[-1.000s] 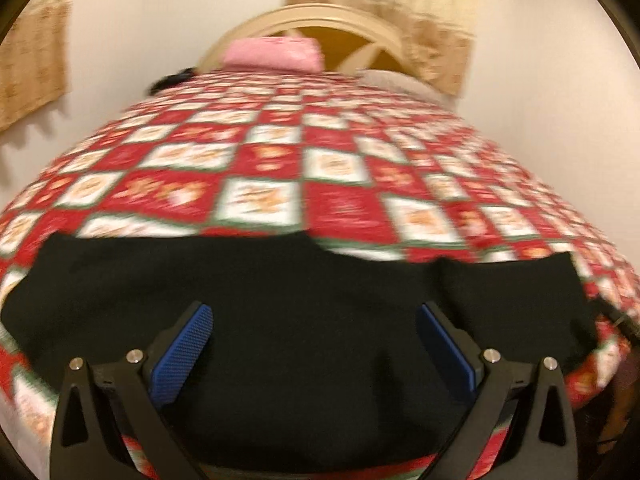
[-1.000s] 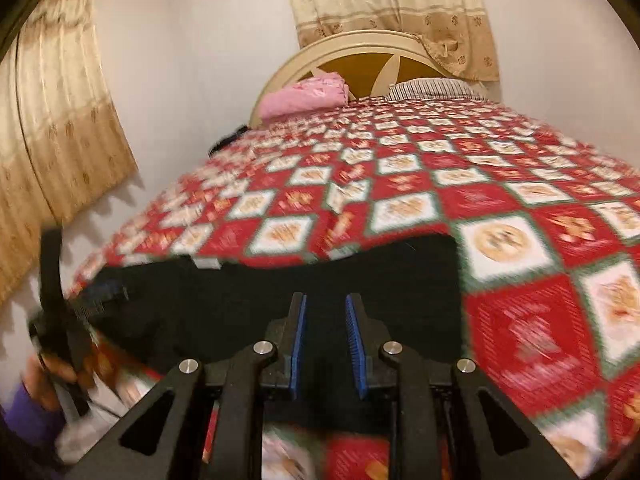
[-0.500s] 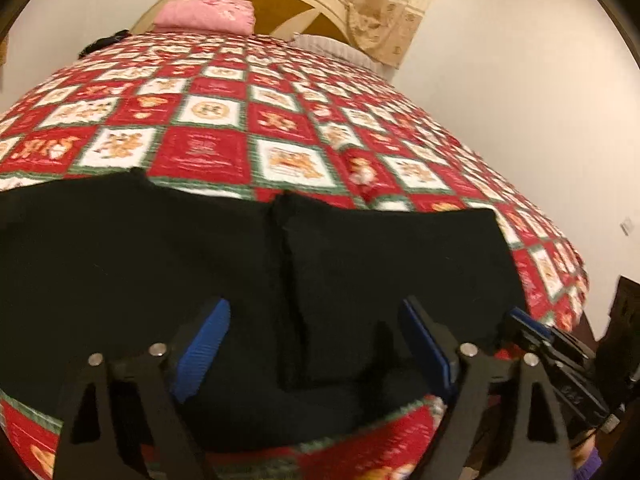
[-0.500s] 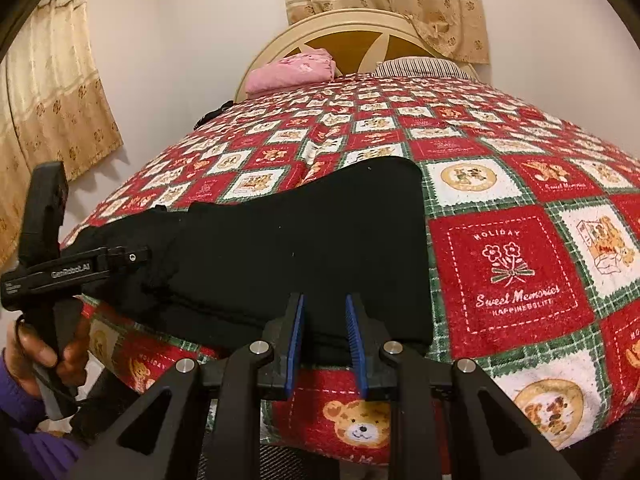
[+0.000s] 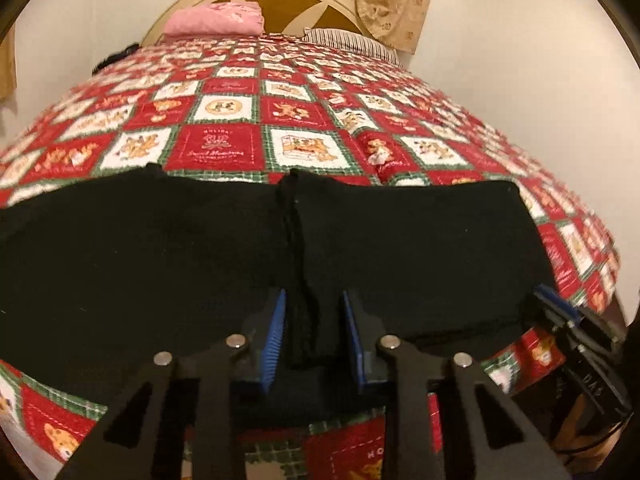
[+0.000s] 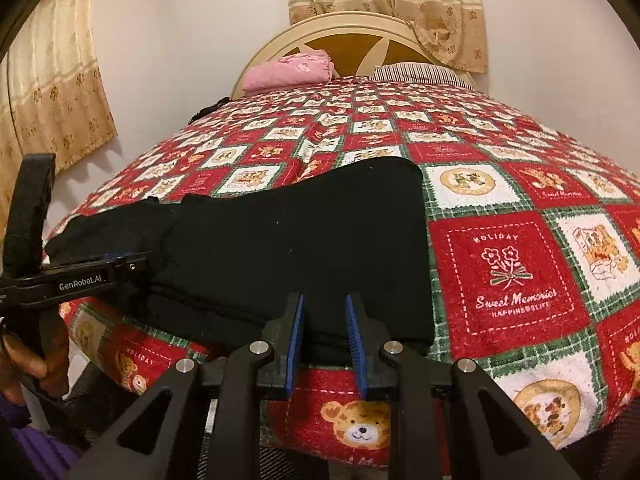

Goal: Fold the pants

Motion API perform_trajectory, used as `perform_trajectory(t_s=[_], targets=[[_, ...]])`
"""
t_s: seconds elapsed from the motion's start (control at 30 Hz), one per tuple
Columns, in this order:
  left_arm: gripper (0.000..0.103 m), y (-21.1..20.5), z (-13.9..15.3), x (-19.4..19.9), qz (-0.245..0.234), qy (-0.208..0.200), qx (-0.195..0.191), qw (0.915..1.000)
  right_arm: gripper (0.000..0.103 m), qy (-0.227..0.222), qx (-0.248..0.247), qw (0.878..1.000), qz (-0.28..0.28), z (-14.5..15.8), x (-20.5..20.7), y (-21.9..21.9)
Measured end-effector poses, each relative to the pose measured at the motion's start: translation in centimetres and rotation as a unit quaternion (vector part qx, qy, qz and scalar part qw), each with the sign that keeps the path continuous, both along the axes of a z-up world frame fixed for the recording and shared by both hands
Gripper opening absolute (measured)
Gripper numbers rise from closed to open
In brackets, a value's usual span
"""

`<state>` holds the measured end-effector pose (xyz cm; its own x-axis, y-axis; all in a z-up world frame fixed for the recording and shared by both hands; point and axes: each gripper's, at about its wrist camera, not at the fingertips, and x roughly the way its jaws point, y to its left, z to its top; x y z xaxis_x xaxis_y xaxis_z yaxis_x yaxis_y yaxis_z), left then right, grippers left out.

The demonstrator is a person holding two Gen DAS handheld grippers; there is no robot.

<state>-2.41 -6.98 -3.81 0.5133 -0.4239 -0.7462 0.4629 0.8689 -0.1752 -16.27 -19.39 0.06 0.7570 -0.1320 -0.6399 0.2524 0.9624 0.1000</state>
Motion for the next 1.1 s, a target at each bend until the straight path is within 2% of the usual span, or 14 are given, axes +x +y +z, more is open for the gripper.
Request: perform_trajectory(t_s=[0.1,0.17,0.33,0.4,0.5,0.77,0.83,0.9,0.97,1.03,1.07,1.1], targets=[[0.029,-0.2,0.1,-0.5,-0.003,-0.01,0.018,0.9998,0.023,0.004,0.005,1.0,-0.001,0.4,0.1,-0.1],[0.029,-0.1,0.0,-0.7,-0.004,-0.01,0.024,0.9997,0.023,-0.009,0.01,1.0,-0.007,1.3,0.2,-0.4],[0.03,-0.4,0.1,-1.3,-0.007,-0.02,0.043,0.9988,0.023,-0.045,-0.021,0.999,-0.021,3.9,3.4,-2.1],[0.03,-0.4,0.1,-1.5,-0.008,-0.023,0.049,0.9985,0.023,-0.025,-0.027,0.999,-0.029,3.5,5.8,-3.1],[0.031,-0.5,0.0,-1.6,-0.01,-0.026,0.055,0.9981,0.023,0.021,0.008,0.999,-0.041,1.4,8.5,-4.8],[0.033,-0.2,0.1,-1.5,-0.014,-0.025,0.051,0.9983,0.023,0.02,0.013,0.997,-0.071,0.8,9.3,-4.9],[0.039,0.2,0.3,-1.4,-0.013,-0.018,0.041,0.9989,0.023,0.004,0.033,0.996,-0.08,1.4,8.8,-5.1],[0.059,1.4,0.5,-1.2,-0.003,-0.014,0.032,0.9994,0.023,-0.032,0.052,0.995,-0.074,2.4,7.6,-4.6],[0.075,2.8,0.8,-1.0,0.014,-0.017,0.029,0.9993,0.024,-0.058,0.052,0.995,-0.056,3.2,6.8,-3.1],[0.076,4.7,1.3,-0.8,0.043,-0.031,0.024,0.9983,0.035,-0.072,0.051,0.995,-0.042,3.6,6.2,-1.4],[0.076,6.2,1.7,-0.7,0.064,-0.041,0.023,0.9969,0.047,-0.077,0.055,0.995,-0.035,3.6,6.0,-0.6],[0.076,7.1,1.9,-0.6,0.077,-0.046,0.023,0.9957,0.052,-0.083,0.061,0.994,-0.028,3.5,5.9,0.2]])
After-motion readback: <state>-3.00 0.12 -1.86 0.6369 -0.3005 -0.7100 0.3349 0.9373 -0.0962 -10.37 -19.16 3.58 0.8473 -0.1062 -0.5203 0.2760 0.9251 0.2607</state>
